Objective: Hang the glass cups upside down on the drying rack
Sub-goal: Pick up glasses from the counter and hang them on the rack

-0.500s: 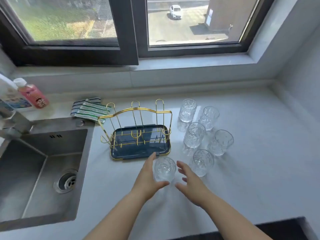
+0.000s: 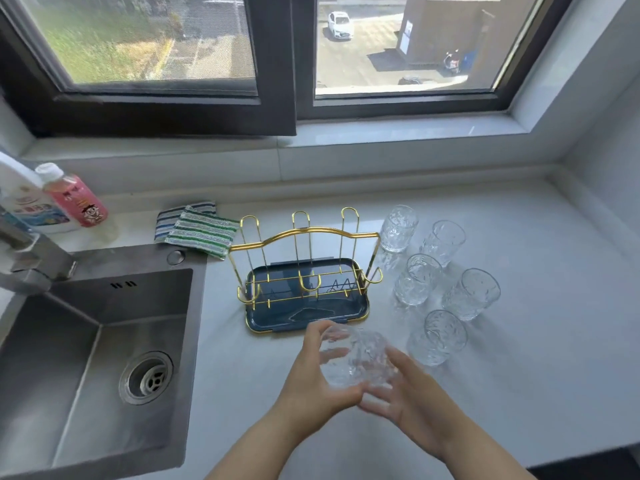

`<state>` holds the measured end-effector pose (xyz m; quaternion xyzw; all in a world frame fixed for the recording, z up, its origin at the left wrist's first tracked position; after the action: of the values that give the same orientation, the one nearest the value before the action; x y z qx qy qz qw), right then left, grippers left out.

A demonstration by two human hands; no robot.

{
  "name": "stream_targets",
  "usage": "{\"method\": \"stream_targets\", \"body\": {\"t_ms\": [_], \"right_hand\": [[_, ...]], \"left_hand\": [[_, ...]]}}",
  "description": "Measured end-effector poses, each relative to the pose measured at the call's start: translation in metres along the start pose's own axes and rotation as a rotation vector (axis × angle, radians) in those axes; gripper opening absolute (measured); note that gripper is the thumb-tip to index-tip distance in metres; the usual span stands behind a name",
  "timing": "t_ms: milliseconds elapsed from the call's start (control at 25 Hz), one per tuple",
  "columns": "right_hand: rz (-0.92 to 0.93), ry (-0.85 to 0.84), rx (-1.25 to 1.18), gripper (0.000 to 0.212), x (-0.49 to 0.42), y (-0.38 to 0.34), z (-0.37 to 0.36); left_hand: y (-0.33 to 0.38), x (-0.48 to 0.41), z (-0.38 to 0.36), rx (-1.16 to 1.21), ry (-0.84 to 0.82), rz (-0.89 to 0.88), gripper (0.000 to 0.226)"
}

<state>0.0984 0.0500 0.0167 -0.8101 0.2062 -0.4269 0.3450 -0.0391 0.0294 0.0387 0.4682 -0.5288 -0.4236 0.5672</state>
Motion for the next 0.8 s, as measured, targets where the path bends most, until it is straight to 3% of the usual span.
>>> {"method": "stream_targets", "body": {"t_ms": [120, 320, 440, 600, 800], "right_hand": [[0.131, -0.159, 0.038, 0.046, 0.006, -0.029, -0.048], [0.650, 0.076, 0.670, 0.075, 0.012, -0.106, -0.109], [0.902, 0.154, 1.065, 0.081, 0.006, -0.128, -0.148], [0.828, 0.212, 1.264, 0.090, -0.032, -0.118, -0.165], [0.691, 0.147, 1.240, 0.091, -0.073, -0.092, -0.155]], "left_hand": [[0.030, 0.021, 0.027, 0.062, 0.036, -0.096, 0.070], [0.078, 0.040, 0.081, -0.320, 0.321, -0.334, 0.077], [0.087, 0.030, 0.096, -0.442, 0.459, -0.366, 0.092], [0.073, 0.007, 0.118, -0.450, 0.584, -0.292, 0.077], [0.029, -0.012, 0.133, -0.344, 0.593, -0.079, 0.064]]}}
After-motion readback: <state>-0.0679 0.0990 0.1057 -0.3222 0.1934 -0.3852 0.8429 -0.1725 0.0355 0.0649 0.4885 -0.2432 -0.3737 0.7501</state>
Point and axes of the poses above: each hand's wrist, its own x-axis away from the middle knuckle, its own z-axis out of the back of the hand, y = z × x, the point moved 6 cm from there along -x, towards the middle knuckle, and after that the axes turned 9 degrees about x, right-handed, at the moved point
